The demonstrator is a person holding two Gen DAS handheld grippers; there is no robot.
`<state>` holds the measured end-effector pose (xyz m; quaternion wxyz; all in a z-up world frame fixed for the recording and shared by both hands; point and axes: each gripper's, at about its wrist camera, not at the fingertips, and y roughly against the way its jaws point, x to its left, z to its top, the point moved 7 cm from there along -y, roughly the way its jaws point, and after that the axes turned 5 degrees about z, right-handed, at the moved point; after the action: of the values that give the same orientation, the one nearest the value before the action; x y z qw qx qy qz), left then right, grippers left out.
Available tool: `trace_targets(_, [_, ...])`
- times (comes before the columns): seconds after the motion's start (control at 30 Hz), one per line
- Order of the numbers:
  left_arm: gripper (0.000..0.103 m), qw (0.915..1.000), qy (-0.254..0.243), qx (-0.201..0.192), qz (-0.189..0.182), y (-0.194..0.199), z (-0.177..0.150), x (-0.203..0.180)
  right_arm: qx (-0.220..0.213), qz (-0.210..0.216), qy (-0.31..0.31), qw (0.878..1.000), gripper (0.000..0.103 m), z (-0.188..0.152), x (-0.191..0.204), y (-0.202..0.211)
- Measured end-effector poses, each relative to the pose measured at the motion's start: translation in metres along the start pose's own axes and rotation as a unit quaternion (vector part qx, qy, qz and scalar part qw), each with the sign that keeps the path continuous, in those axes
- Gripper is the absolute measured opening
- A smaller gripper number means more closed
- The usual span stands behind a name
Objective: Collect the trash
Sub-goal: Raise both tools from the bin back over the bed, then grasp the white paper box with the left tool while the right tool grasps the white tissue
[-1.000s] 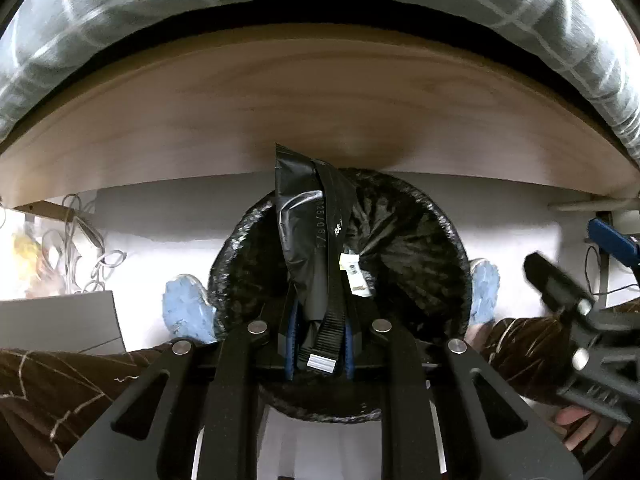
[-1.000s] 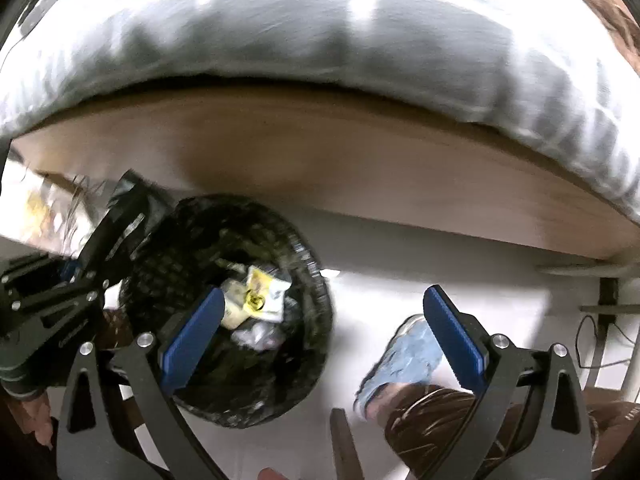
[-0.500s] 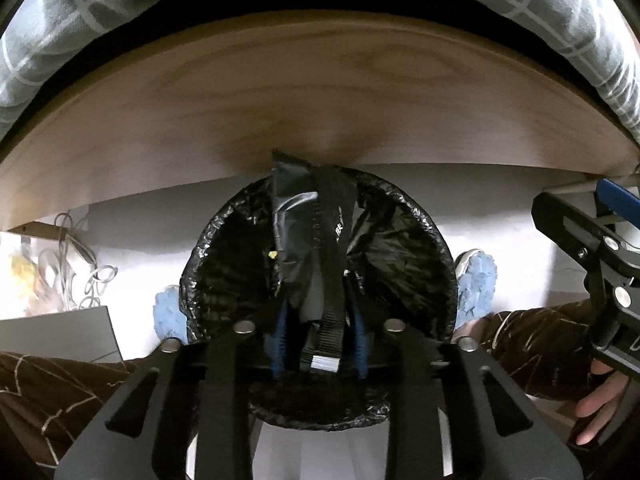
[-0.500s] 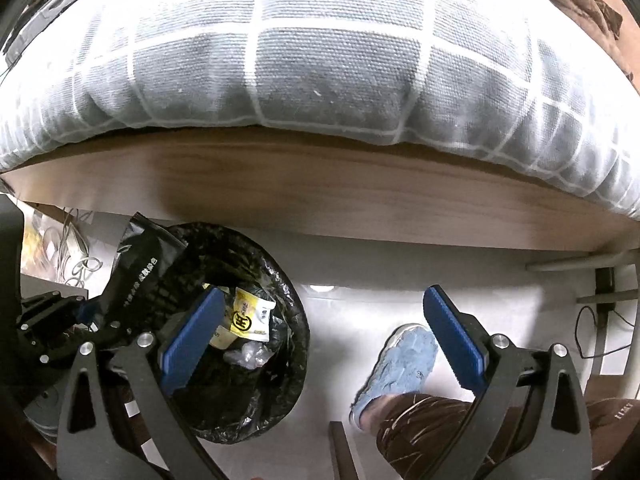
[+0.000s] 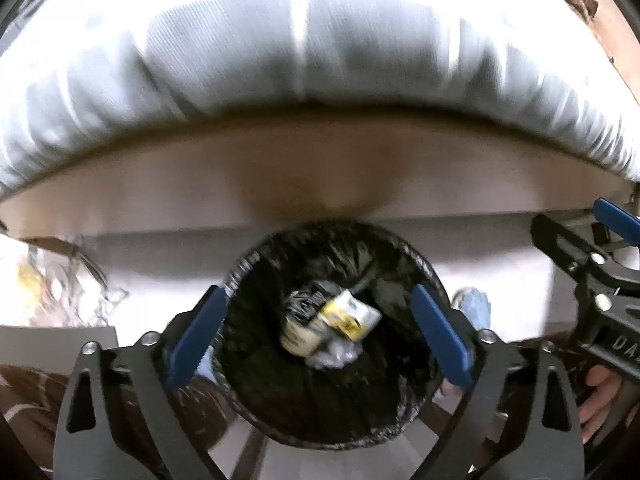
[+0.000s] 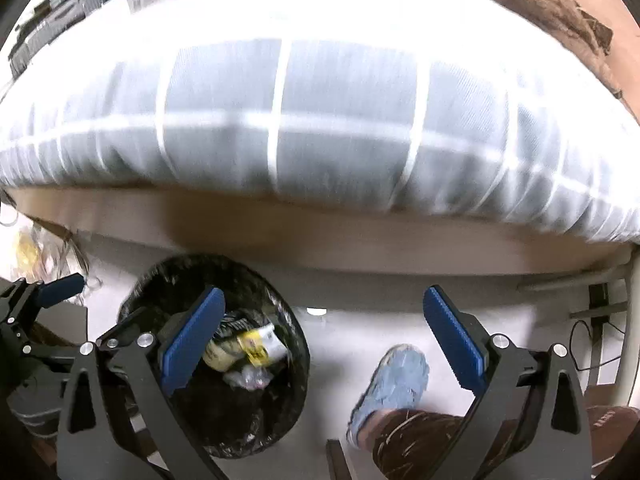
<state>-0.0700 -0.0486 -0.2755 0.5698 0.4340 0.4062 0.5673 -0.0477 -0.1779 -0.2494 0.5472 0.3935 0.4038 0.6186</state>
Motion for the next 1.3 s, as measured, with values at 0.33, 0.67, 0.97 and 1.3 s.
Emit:
trace_targets(0.33, [0.097,0.9967,0.02,-0.079,0.001,0.059,0.04,0.018,-0.098,-0.005,-0.003,0.995,0.096,0.043,-0.008,0.062])
trace_targets(0.67, [0.097,0.9897,0.048,-0.134,0.012,0.093,0.095,0.038,-0.147,-0.008,-0.006,0.989,0.095,0.091,-0.017,0.092])
trace_targets(0.97, [0.097,0.9859,0.047,-0.16,0.006,0.104,0.147,0.022,-0.174,-0.011,0.003,0.985,0.095,0.144,-0.033,0.094])
trace_targets(1.3, [0.097,0.9846,0.05,-0.168,-0.006,0.097,0.199,0.006,-0.204,-0.022,0.017,0.979,0.088,0.234,-0.053,0.085])
